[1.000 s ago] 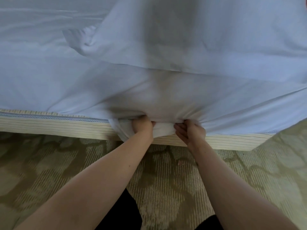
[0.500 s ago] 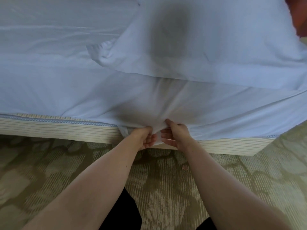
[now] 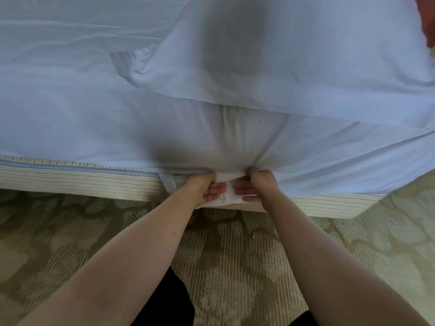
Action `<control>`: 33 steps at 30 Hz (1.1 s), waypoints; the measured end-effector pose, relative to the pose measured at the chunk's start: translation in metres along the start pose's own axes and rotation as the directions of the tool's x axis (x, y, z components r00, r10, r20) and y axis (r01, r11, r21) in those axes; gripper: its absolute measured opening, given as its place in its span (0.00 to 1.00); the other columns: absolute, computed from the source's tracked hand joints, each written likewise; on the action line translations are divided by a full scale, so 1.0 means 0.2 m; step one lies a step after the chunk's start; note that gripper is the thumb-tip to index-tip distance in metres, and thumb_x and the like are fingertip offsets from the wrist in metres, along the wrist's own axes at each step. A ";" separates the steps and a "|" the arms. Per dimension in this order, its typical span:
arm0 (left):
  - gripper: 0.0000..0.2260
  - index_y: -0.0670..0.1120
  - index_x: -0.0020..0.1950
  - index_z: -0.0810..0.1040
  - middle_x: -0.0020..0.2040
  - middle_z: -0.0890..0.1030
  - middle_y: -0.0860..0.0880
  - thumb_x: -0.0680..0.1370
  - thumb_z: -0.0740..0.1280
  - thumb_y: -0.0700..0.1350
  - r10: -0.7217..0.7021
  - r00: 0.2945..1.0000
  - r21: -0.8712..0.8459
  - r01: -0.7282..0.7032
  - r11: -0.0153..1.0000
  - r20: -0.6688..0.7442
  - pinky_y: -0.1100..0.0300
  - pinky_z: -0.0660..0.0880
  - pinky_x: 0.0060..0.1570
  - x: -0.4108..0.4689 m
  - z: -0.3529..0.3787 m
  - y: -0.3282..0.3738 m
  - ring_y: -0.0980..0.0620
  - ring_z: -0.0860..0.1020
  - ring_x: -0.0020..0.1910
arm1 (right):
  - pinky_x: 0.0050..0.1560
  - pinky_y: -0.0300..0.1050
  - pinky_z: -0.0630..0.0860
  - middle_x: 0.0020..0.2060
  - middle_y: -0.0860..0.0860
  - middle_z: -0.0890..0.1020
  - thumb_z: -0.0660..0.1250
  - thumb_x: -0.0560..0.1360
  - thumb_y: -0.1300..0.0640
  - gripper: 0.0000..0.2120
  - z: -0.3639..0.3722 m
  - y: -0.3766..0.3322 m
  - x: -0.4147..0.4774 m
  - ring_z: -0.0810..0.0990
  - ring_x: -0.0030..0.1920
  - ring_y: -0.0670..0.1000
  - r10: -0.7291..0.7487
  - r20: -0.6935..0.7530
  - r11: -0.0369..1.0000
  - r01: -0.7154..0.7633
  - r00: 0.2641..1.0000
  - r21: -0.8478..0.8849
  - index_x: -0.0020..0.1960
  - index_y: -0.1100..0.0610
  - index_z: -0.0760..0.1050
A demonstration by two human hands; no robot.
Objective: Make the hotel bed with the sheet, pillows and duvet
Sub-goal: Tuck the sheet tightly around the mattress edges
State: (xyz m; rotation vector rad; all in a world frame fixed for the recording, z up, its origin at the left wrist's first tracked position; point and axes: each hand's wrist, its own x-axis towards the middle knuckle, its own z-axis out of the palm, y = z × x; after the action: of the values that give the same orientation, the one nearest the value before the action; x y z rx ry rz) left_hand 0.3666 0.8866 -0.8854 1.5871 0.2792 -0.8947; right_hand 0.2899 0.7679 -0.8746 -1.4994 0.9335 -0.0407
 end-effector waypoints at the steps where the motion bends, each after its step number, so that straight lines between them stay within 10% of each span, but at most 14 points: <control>1: 0.08 0.39 0.48 0.75 0.46 0.83 0.42 0.81 0.58 0.39 0.004 1.000 -0.016 -0.004 1.000 0.008 0.58 0.79 0.44 -0.01 0.00 0.01 0.51 0.82 0.39 | 0.37 0.46 0.80 0.37 0.58 0.85 0.54 0.80 0.56 0.16 -0.02 0.02 0.00 0.84 0.38 0.56 0.033 -0.001 0.999 -0.033 0.999 0.040 0.49 0.64 0.77; 9: 0.06 0.37 0.49 0.72 0.47 0.78 0.39 0.79 0.56 0.33 -0.064 0.998 -0.357 0.065 0.932 0.016 0.53 0.76 0.51 -0.06 0.09 0.06 0.44 0.79 0.52 | 0.38 0.49 0.80 0.45 0.60 0.82 0.58 0.80 0.59 0.13 -0.09 0.11 -0.01 0.83 0.44 0.56 0.178 -0.049 0.711 -0.094 0.983 0.697 0.60 0.65 0.72; 14: 0.09 0.37 0.45 0.71 0.52 0.76 0.38 0.78 0.52 0.31 -0.074 0.997 -0.562 0.062 0.825 0.001 0.48 0.72 0.61 -0.06 0.14 0.06 0.41 0.76 0.60 | 0.65 0.56 0.71 0.66 0.63 0.71 0.53 0.81 0.57 0.22 -0.13 0.05 0.00 0.72 0.66 0.63 0.114 0.057 0.493 -0.107 0.992 0.863 0.72 0.66 0.63; 21: 0.13 0.40 0.42 0.71 0.47 0.75 0.39 0.74 0.49 0.29 -0.067 0.998 -0.723 0.046 0.690 -0.001 0.44 0.71 0.64 0.01 0.21 0.06 0.40 0.74 0.55 | 0.69 0.62 0.66 0.66 0.64 0.71 0.52 0.79 0.52 0.24 -0.11 0.05 0.03 0.71 0.66 0.64 0.035 0.076 0.208 -0.081 0.997 0.975 0.70 0.65 0.67; 25: 0.13 0.43 0.33 0.68 0.24 0.65 0.46 0.75 0.54 0.31 -0.056 0.998 -0.696 0.037 0.717 -0.005 0.43 0.74 0.60 0.04 0.21 0.09 0.48 0.72 0.37 | 0.71 0.65 0.61 0.67 0.64 0.70 0.52 0.78 0.47 0.28 -0.07 0.06 0.08 0.68 0.68 0.65 -0.019 0.116 0.027 -0.115 0.993 0.993 0.71 0.63 0.65; 29: 0.12 0.42 0.35 0.69 0.16 0.59 0.49 0.77 0.58 0.32 -0.031 0.998 -0.673 0.056 0.738 0.049 0.43 0.75 0.60 0.00 0.19 0.13 0.52 0.66 0.28 | 0.66 0.64 0.65 0.55 0.59 0.78 0.55 0.71 0.50 0.23 -0.03 0.03 0.16 0.75 0.59 0.60 -0.073 0.065 -0.041 -0.068 0.995 0.997 0.62 0.60 0.71; 33: 0.12 0.43 0.36 0.68 0.18 0.59 0.49 0.77 0.57 0.32 -0.036 0.997 -0.639 0.069 0.766 0.064 0.44 0.75 0.58 -0.01 0.17 0.16 0.53 0.63 0.27 | 0.63 0.67 0.69 0.64 0.62 0.76 0.50 0.75 0.47 0.28 0.00 0.00 0.18 0.74 0.63 0.67 -0.146 0.129 0.055 -0.122 0.981 0.991 0.70 0.58 0.69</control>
State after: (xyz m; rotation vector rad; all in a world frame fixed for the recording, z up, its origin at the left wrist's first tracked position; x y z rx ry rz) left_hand 0.3722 0.8485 -0.8603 0.9153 0.5366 -0.7645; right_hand 0.3137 0.7474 -0.8915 -0.0835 0.4361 -0.4784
